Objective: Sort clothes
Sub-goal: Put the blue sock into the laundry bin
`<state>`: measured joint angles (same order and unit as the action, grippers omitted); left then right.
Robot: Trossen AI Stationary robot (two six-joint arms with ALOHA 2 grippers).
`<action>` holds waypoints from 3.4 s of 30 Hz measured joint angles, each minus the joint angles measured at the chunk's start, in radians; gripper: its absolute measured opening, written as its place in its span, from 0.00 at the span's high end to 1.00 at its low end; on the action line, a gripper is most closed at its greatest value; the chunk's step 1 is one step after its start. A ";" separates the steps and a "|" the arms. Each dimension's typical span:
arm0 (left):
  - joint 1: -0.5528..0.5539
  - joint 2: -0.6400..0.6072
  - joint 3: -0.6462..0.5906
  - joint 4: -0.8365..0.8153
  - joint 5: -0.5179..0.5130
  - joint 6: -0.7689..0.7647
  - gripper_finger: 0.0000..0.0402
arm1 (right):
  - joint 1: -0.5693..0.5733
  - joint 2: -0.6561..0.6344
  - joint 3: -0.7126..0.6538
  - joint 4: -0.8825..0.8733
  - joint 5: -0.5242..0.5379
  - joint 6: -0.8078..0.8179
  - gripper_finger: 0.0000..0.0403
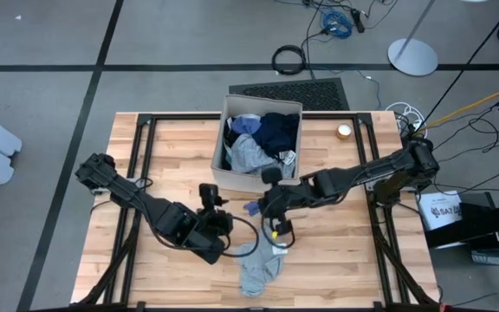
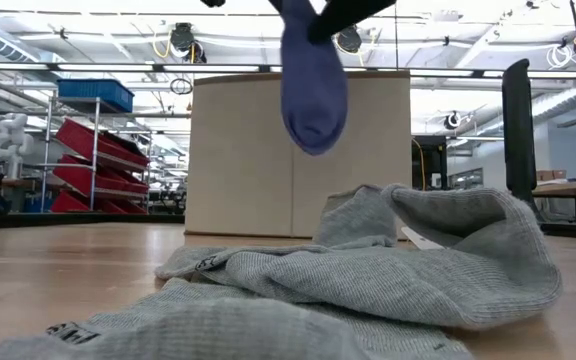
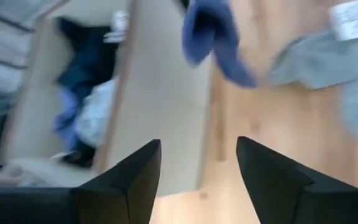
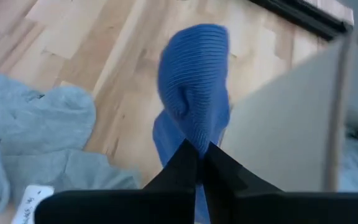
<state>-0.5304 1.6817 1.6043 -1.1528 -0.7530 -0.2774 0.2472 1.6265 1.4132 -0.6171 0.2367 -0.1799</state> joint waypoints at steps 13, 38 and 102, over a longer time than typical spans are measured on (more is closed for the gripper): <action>0.084 -0.124 -0.236 -0.045 -0.148 -0.186 0.44 | -0.156 -0.195 -0.017 -0.014 -0.007 -0.006 1.00; 0.196 -0.400 -0.592 0.493 0.085 0.009 0.44 | -0.665 0.108 -0.019 0.274 -0.246 0.150 1.00; 0.196 -0.400 -0.592 0.546 0.204 0.030 0.44 | -0.514 -0.056 -0.018 0.340 -0.229 0.141 0.51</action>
<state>-0.3340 1.2820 1.0126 -0.6063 -0.5488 -0.2470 -0.2666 1.5703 1.3952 -0.2769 0.0078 -0.0391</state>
